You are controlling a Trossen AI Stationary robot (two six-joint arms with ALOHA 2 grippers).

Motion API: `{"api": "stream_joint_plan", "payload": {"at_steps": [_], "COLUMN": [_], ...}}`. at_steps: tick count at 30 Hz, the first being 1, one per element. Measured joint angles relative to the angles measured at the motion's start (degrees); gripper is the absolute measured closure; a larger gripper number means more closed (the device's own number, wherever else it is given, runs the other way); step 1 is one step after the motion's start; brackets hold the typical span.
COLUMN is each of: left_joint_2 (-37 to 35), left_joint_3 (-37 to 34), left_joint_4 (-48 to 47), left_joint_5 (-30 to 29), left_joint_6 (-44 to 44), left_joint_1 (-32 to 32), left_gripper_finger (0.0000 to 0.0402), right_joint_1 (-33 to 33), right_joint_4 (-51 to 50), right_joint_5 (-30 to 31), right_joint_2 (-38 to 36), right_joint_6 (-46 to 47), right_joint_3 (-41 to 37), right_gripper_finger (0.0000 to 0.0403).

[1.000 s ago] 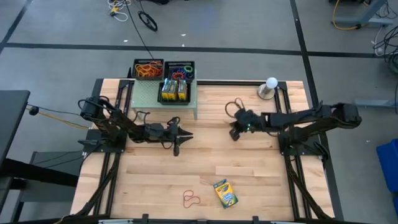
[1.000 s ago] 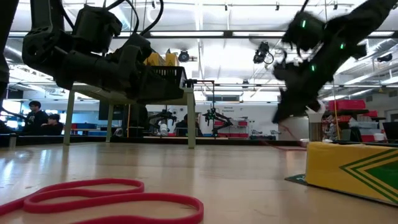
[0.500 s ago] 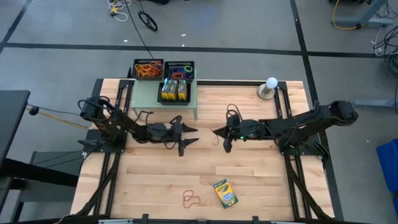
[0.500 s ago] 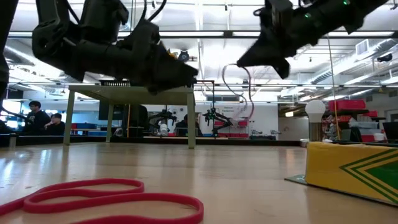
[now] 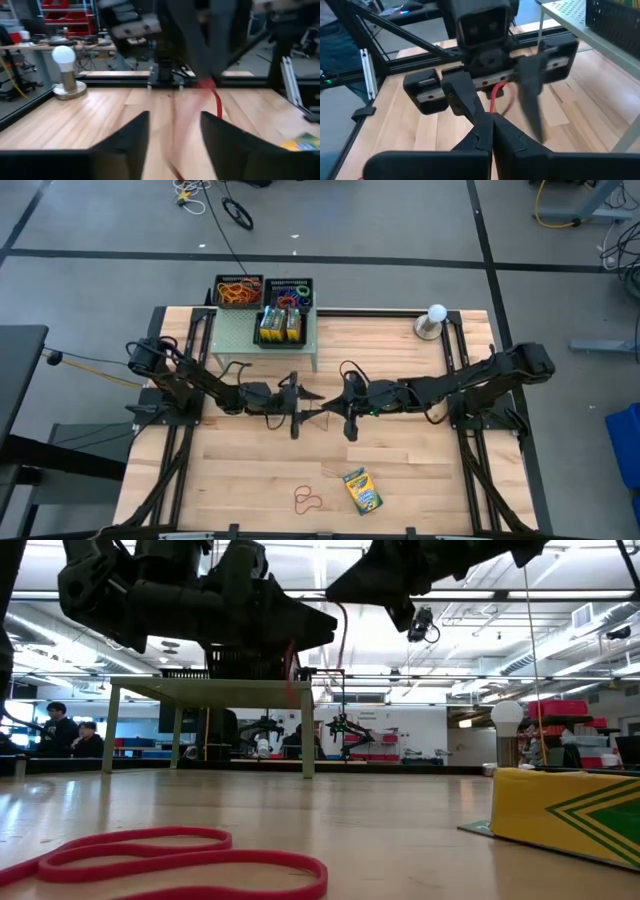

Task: Pick & Place Office Desk Supplies
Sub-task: Put the red rubber band into the top left black bin on the shelf

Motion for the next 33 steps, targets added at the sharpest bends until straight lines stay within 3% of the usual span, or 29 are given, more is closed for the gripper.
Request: {"api": "stream_joint_plan", "payload": {"at_steps": [6,8,15,23,27,33], "left_joint_2": [0.00,-0.21,-5.76,-24.81,-34.54,-44.54], "left_joint_3": [-0.03,-0.03,-0.03,-0.06,1.87,12.57], "left_joint_4": [-0.68,-1.24,-10.04,-30.80,-41.74,-60.94], "left_joint_5": [-1.56,-2.68,-9.00,-13.55,-14.65,-23.43], "left_joint_6": [0.81,-0.19,-2.42,-2.86,-2.61,0.11], "left_joint_1": [-1.98,-1.97,-2.07,-1.98,-1.97,-0.41], "left_gripper_finger": [0.0363,0.0389,0.0396,0.0398,0.0398,0.0398], "right_joint_1": [0.07,0.07,0.10,0.07,0.07,-1.53], "right_joint_4": [-0.17,-0.42,-0.44,-0.87,-0.85,-0.85], "right_joint_5": [0.04,0.08,8.44,10.84,13.17,13.31], "right_joint_2": [0.00,0.00,0.00,-2.65,-3.78,-3.81], "right_joint_6": [-0.68,-0.71,-0.79,-6.69,-12.72,-16.37], "right_joint_3": [0.10,0.10,0.10,0.10,0.10,0.10], "right_gripper_finger": [0.0397,0.0393,0.0347,0.0276,0.0287,0.0358]}}
